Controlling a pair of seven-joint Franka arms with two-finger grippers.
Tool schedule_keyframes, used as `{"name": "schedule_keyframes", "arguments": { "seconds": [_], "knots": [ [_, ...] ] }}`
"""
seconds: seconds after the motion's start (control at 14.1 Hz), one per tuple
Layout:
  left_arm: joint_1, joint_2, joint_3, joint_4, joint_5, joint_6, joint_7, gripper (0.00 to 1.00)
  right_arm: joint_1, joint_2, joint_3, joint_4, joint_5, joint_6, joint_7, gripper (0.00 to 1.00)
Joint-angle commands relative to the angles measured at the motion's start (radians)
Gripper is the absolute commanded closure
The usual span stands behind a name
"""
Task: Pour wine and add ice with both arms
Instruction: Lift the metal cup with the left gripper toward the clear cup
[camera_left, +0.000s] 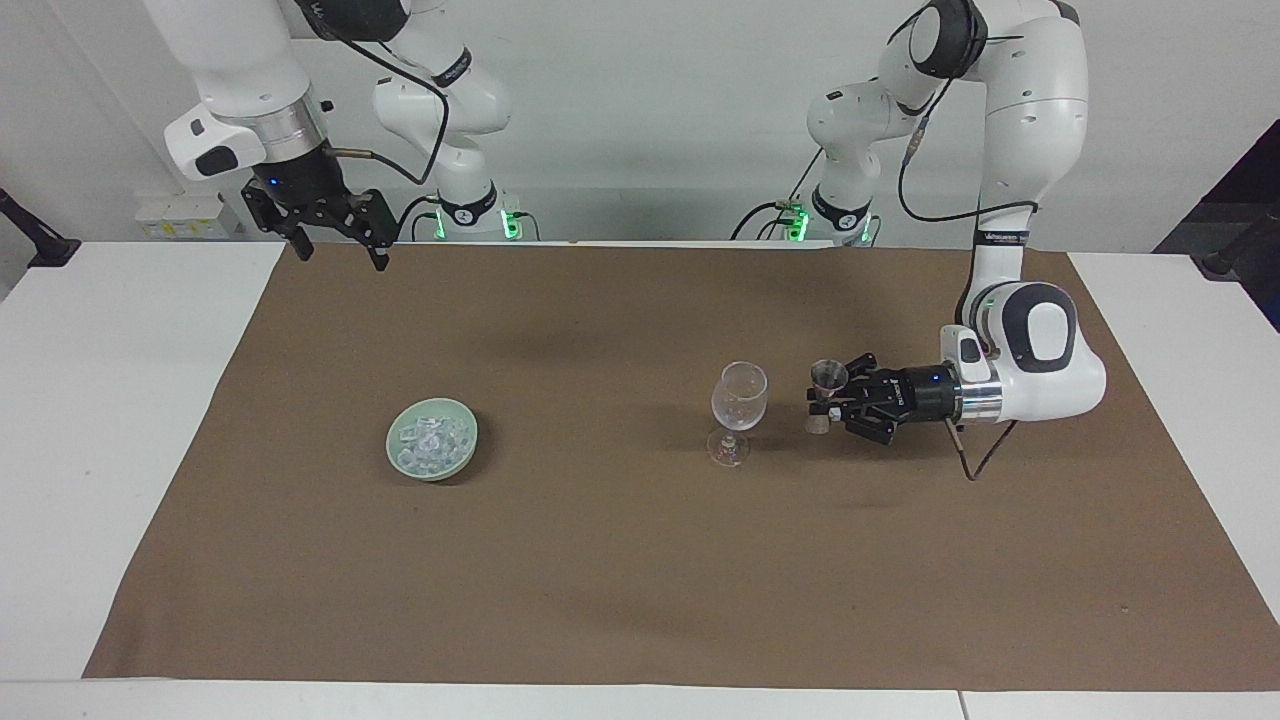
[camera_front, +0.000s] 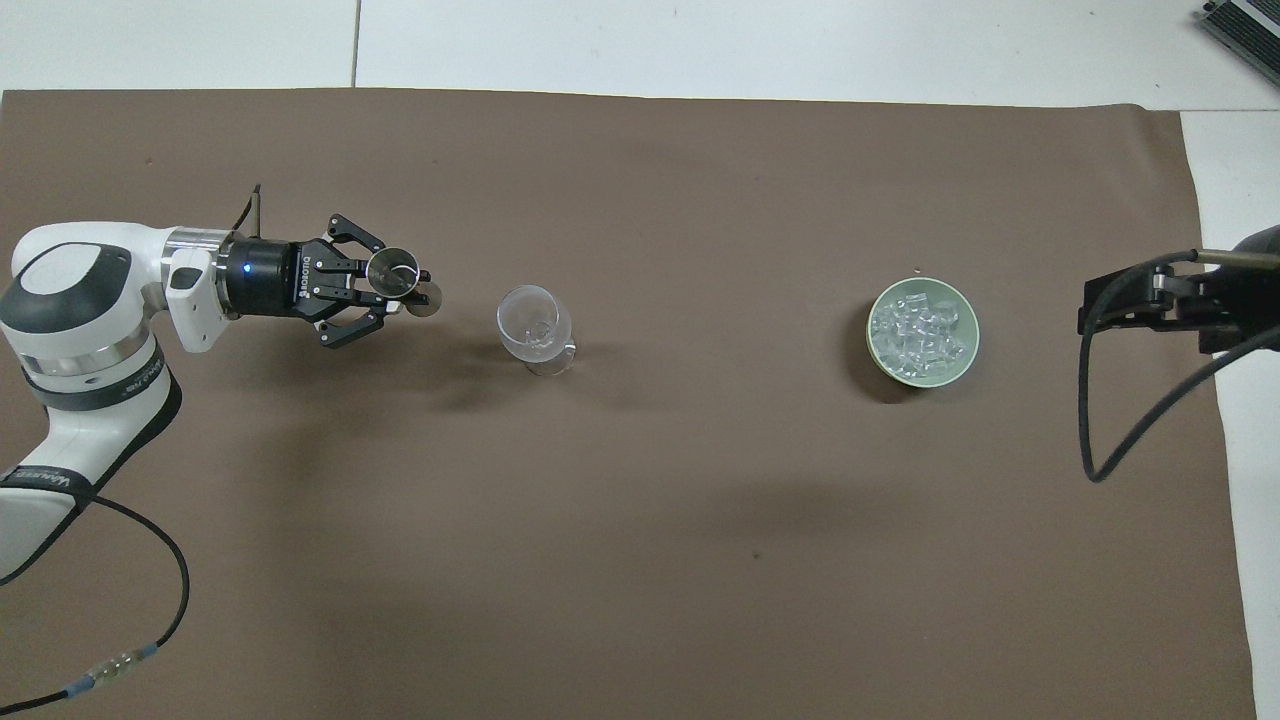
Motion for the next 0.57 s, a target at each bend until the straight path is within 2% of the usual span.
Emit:
{"name": "schedule_keyframes", "arguments": {
  "seconds": [0.0,0.5],
  "knots": [
    [-0.032,-0.089,0.019,-0.073,-0.028,0.059,-0.004,1.0,-0.008,-0.003,-0.002,0.0,0.017,-0.007,-0.019,0.0],
    [-0.058,-0.149,0.022,-0.116,-0.026,0.136,-0.03,1.0,-0.008,-0.003,-0.002,0.0,0.017,-0.007,-0.019,0.0]
  ]
}}
